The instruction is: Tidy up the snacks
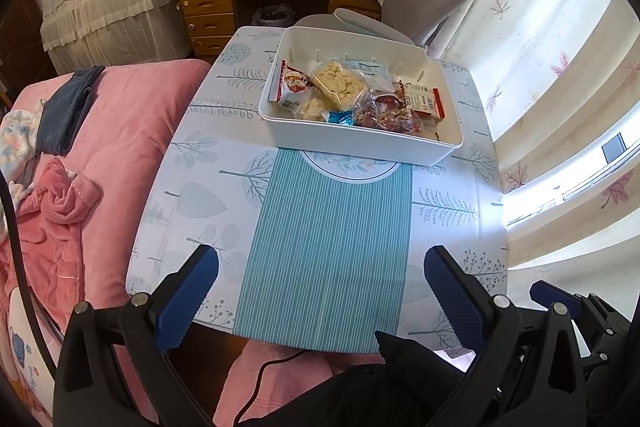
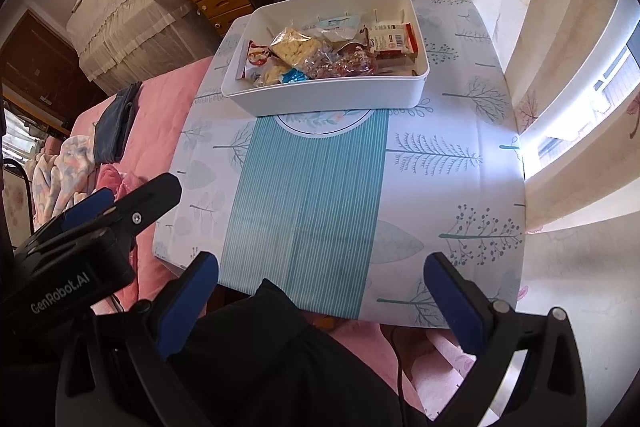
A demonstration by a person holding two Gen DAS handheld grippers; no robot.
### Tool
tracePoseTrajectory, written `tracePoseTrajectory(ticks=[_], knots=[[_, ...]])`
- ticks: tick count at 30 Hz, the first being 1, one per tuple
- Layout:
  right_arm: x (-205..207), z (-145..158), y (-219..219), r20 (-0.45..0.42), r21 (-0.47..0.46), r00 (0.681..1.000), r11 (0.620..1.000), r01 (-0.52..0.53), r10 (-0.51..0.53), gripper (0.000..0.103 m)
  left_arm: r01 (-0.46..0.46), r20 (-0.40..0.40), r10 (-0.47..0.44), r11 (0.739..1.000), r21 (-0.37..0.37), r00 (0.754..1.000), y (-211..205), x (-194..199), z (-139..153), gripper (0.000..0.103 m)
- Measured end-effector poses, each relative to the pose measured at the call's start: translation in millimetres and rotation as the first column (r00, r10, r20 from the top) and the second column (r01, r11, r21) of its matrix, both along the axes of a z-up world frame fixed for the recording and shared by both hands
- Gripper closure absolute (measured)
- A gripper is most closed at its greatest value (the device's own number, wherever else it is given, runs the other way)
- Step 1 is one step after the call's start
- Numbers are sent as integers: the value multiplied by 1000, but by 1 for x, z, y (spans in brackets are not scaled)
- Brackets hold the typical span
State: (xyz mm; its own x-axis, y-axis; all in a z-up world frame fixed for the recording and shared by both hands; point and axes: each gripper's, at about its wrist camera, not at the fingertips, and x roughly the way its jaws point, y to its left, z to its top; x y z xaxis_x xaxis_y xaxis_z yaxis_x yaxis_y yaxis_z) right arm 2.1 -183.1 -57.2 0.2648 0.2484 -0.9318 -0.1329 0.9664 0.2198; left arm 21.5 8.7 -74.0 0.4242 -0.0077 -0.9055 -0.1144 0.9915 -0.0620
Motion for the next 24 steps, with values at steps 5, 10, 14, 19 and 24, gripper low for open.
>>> tracePoseTrajectory(ticks=[5, 10, 14, 19, 24], knots=[[2, -1, -2, -5, 0, 1000, 1000, 9, -9, 0, 8, -1, -8, 1000, 5, 1000, 1, 4, -1, 1], [6, -1, -3, -6, 4, 1000, 1000, 14, -14, 0, 13, 2, -13, 1000, 11, 1000, 1, 7, 0, 1], [8, -1, -4, -11, 2, 1000, 1000, 15, -15, 0, 13, 0, -13, 1000, 12, 1000, 0, 8, 0, 1], [9, -2, -4, -14, 3, 1000, 1000, 11, -11, 0, 15, -1, -15, 1000, 14, 1000, 0, 9, 1, 1], [9, -4, -5, -17, 2, 1000, 1000, 11, -11, 0, 15, 0, -15, 1000, 13, 1000, -1, 9, 1, 1]])
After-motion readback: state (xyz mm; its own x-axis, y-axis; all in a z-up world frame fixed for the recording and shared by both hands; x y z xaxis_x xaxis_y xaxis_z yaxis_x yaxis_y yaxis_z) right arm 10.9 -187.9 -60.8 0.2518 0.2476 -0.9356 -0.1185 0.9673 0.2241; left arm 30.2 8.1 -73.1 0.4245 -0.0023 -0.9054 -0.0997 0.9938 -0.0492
